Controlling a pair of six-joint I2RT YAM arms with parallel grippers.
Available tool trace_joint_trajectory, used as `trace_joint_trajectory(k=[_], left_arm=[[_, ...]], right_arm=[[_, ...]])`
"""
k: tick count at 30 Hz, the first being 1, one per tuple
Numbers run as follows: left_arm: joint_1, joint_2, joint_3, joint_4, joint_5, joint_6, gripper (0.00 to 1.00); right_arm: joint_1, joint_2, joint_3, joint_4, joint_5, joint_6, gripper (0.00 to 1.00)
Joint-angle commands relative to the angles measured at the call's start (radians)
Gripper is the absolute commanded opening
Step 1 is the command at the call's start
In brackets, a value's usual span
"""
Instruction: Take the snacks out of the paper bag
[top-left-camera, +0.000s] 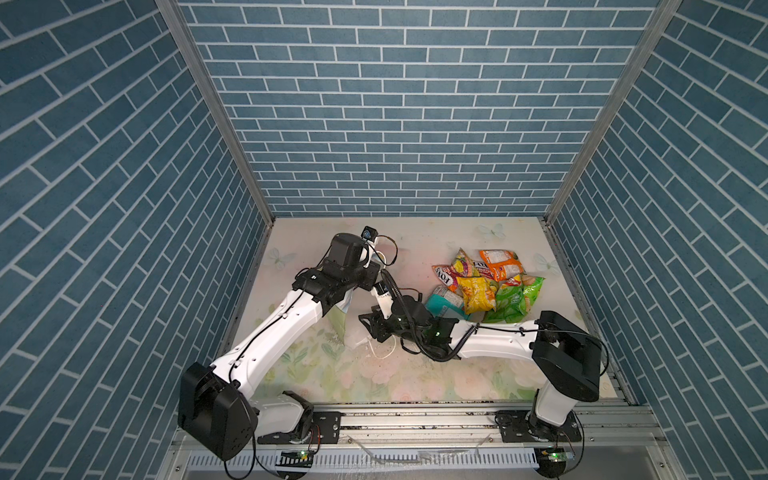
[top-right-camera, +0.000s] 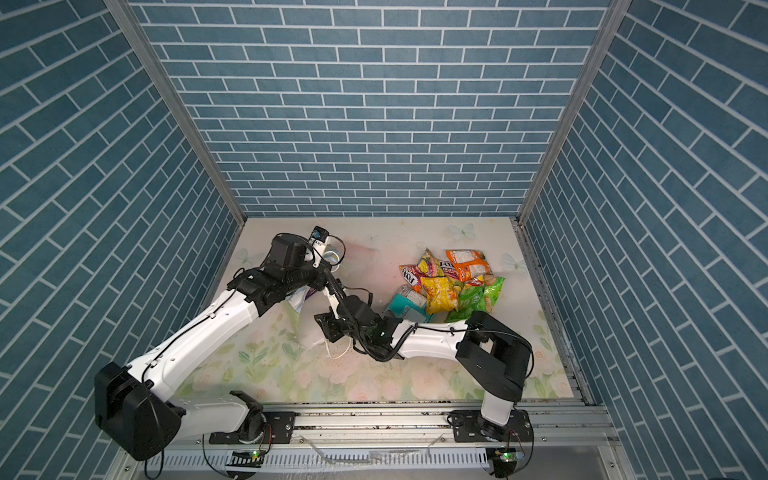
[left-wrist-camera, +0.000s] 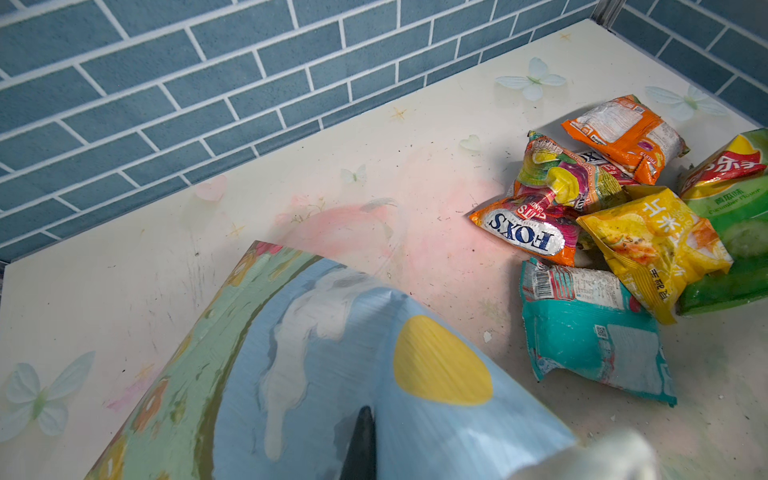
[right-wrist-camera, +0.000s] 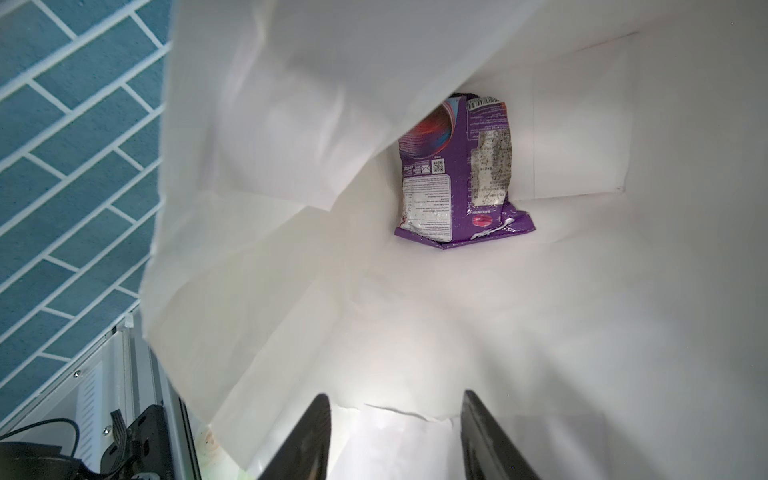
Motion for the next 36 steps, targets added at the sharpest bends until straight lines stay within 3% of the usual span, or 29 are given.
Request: trace_joint_trajectory(k=[1,12,27,36], left_arm=[[0.001,-0.025,0.032,-0.007,0.010,-0.002,0.00],[0.001,-0.053,0.032,-0.005,0.021,0.002,0.00],[0.001,-0.080,0.026,0.008,0.095,-0.008,0.00],[0.001,-0.091,0.019,0.018,0.096,-0.006,0.00]], right_arm=[[0.003,0.006,0.023,-0.021,0.046,-0.006,0.50],[0.002,-0.008,-0.005,-0.108,0.108,0.064,0.48],[-0.038,0.071,0.086,-0.120,0.003,0.113,0.51],[-0.085,0.115,0.108,-0.084,-0.077,0.179,0.61]])
